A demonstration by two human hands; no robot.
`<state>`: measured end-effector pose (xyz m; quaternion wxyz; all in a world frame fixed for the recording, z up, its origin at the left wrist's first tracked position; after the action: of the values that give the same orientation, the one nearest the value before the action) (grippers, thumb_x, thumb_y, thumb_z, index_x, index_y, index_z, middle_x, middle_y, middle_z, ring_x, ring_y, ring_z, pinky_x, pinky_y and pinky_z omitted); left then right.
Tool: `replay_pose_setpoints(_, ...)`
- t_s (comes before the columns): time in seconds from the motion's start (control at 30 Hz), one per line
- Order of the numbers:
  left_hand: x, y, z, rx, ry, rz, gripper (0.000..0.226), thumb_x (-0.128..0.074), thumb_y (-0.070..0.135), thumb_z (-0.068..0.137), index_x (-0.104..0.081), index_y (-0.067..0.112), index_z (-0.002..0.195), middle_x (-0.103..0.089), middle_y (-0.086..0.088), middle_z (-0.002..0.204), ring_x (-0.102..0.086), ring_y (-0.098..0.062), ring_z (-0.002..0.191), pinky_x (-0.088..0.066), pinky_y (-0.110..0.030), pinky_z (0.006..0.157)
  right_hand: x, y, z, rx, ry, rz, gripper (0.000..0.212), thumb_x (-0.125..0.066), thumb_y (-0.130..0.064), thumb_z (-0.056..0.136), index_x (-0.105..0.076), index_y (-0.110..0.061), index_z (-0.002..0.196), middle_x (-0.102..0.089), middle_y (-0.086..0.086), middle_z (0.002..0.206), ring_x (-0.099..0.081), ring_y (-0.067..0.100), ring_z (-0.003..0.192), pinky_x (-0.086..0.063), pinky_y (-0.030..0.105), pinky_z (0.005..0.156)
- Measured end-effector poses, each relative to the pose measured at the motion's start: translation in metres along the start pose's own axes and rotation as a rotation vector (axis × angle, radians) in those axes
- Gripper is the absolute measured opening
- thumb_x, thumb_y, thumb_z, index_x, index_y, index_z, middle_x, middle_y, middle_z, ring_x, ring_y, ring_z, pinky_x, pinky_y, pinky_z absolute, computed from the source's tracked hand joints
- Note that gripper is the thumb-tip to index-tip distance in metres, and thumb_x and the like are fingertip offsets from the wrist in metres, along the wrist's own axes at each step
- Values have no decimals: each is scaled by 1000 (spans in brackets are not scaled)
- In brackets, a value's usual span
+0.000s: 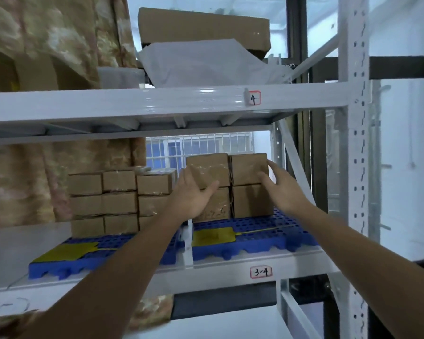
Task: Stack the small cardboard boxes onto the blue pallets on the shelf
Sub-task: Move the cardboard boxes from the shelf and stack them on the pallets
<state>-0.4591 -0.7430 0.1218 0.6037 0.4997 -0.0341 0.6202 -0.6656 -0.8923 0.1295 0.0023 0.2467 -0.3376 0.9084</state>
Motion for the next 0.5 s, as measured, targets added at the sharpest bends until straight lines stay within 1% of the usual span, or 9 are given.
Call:
replay_pose_setpoints(0.07,-5,-4,10,73,5,-96,109,-43,83,87,6,24,164,1,0,173,-14,-27,157,-19,-55,125,-4,20,11,-137,1,156,63,-44,-52,102,-31,-23,157,-36,2,161,-35,23,146,-27,32,113)
replay_pose_setpoints(0.13,-10,-9,21,133,23,-250,108,-48,75,91,12,20,162,3,-1,173,-13,-29,157,-18,-53,125,-11,36,22,-246,-14,234,72,-43,-62,97,-29,-29,158,-35,1,162,-36,26,146,-29,42,118)
replay_pose_setpoints(0.2,-14,-13,31,178,50,-365,109,-52,72,91,11,18,163,-6,-4,172,-19,-32,155,-22,-51,124,-19,53,37,-318,-27,320,83,-42,-76,86,-35,-31,155,-39,-2,159,-40,24,142,-30,47,118)
replay_pose_setpoints(0.23,-17,-14,35,197,55,-402,110,-54,70,91,10,17,163,-10,-6,172,-21,-33,155,-23,-50,123,-22,54,41,-341,-30,377,84,-41,-78,84,-39,-31,153,-43,-5,156,-43,22,138,-31,46,117)
replay_pose_setpoints(0.3,-24,-20,44,213,50,-476,115,-62,68,89,8,14,163,-16,-7,170,-26,-33,153,-26,-49,123,-26,60,52,-358,-25,493,68,-38,-69,96,-43,-28,150,-49,-8,141,-46,17,123,-32,37,110)
replay_pose_setpoints(0.33,-27,-23,47,213,53,-513,120,-68,68,83,4,14,163,-22,-7,169,-31,-33,151,-29,-49,122,-29,65,57,-382,-37,550,62,-37,-64,100,-42,-27,150,-49,-6,135,-46,16,120,-32,36,106)
replay_pose_setpoints(0.37,-29,-25,50,212,62,-536,126,-75,69,76,-3,14,163,-29,-6,166,-38,-32,147,-34,-49,120,-32,71,61,-417,-46,597,64,-36,-64,100,-40,-26,152,-49,-3,138,-45,18,125,-32,37,108)
replay_pose_setpoints(0.43,-31,-29,52,213,99,-553,125,-86,61,69,-15,14,161,-43,-6,158,-49,-30,138,-42,-47,114,-41,83,66,-492,-81,639,81,-37,-77,92,-36,-25,155,-40,2,157,-40,26,141,-29,47,118)
replay_pose_setpoints(0.5,-32,-33,53,212,137,-555,116,-89,49,72,-21,14,159,-50,-6,152,-53,-29,133,-46,-43,109,-48,95,70,-543,-118,660,95,-37,-89,81,-36,-30,155,-38,5,160,-43,29,140,-34,55,114)
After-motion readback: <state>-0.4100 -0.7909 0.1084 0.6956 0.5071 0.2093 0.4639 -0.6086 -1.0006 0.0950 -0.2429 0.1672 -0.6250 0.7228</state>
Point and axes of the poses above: each hand's wrist, its own z-axis towards the middle knuckle, its own x-axis out of the back of the hand, y = z × x, the point moved 8 cm from there along z, towards the middle knuckle
